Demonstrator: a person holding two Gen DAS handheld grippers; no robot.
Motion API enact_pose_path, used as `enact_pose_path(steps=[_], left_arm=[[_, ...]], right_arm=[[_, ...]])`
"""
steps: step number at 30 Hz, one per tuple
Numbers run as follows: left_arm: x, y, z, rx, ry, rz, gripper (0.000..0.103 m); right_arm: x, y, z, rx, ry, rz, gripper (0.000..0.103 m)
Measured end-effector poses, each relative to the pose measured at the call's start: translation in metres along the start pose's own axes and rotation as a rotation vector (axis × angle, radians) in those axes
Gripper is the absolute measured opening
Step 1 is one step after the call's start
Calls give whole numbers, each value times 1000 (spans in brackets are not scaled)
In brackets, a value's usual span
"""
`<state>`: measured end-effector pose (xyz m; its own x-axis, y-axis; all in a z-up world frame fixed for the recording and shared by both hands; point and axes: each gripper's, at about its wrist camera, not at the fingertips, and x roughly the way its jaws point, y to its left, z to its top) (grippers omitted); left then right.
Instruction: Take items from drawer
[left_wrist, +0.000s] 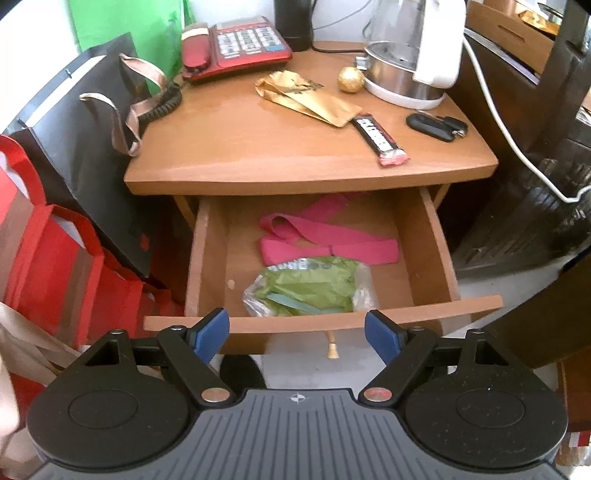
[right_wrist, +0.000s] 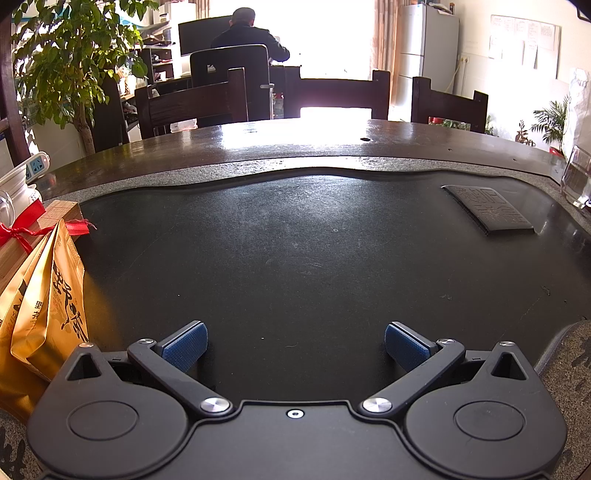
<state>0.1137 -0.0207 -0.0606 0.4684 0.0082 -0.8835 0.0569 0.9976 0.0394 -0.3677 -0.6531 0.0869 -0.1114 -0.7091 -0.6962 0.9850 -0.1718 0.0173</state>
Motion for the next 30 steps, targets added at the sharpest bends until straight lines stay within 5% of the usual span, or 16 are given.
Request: enact_pose_path(steps=[9,24,30], left_arm=[[-16,13,-3,-23,-32,59,84],[-77,-1,-5,33,-136,-15,84],[-123,7,-12,41,-223,16,84]], right_arm=[[0,0,0,0,0,0,103],[0,0,0,0,0,0,103],[0,0,0,0,0,0,103]])
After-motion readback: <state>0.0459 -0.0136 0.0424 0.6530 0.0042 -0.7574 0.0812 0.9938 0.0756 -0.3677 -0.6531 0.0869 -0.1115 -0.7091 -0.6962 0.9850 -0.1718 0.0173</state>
